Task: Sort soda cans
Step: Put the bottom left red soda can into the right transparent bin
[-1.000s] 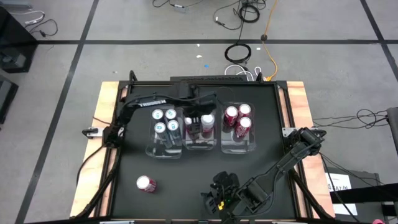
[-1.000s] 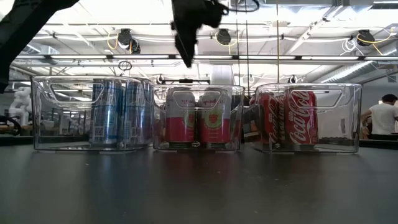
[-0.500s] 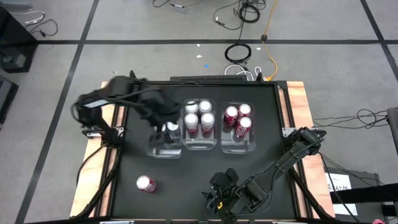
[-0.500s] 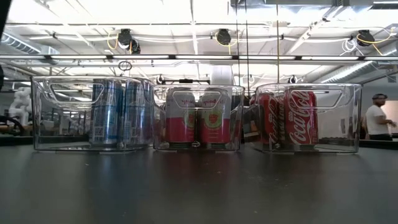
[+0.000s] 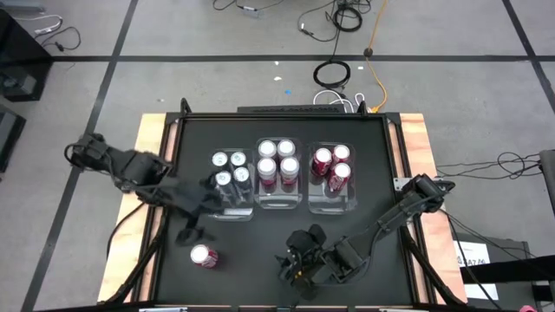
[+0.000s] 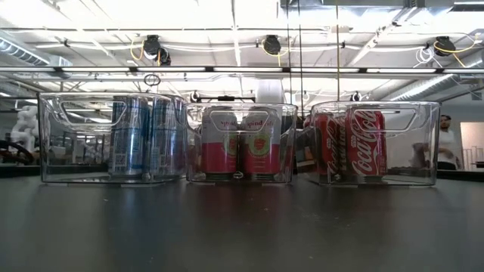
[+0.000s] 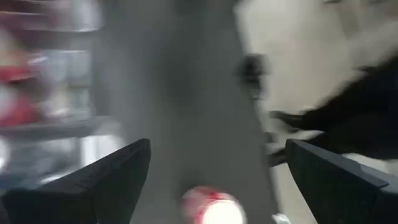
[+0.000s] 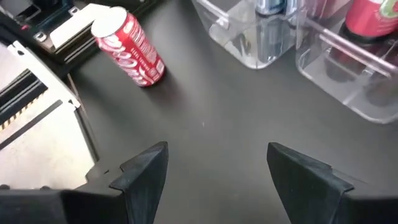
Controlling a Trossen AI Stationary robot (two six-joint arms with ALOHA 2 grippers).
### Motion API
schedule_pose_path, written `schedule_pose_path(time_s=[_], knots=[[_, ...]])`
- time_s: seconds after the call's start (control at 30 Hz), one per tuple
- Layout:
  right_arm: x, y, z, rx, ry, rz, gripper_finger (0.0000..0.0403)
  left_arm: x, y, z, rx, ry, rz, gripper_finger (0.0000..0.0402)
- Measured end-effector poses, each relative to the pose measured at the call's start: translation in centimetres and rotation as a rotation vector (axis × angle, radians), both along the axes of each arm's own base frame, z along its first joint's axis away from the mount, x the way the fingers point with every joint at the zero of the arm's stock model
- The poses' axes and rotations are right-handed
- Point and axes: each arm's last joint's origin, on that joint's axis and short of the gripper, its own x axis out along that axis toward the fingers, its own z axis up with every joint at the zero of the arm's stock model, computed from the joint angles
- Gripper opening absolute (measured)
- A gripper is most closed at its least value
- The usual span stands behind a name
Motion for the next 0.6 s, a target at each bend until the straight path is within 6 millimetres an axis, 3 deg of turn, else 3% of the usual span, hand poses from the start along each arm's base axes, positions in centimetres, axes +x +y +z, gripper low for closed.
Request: schedule_pose_path(time_s=[0.13, 0.33, 0.43, 0.6], knots=[[1.5, -1.0, 0.5, 0.026, -0.059, 0.006, 0.0265, -2.2, -0.3, -3.9, -0.069, 0.010, -0.055, 0.0379], [5.1, -2.7, 1.9, -0.032, -0.209, 0.242, 0.0265, -6.8, 2.0, -8.9, -0.055, 0.082, 0.029, 0.0379], [7.0, -4.1, 1.9, -0.032, -0.279, 0.255, 0.0265, -8.9, 3.0, -10.4, -0.082, 0.044, 0.034, 0.0379], [10.8, -5.7, 1.6, -0.012, -0.234, 0.293, 0.0265, -12.7, 5.0, -12.0, -0.153, -0.042, 0.053, 0.0379]])
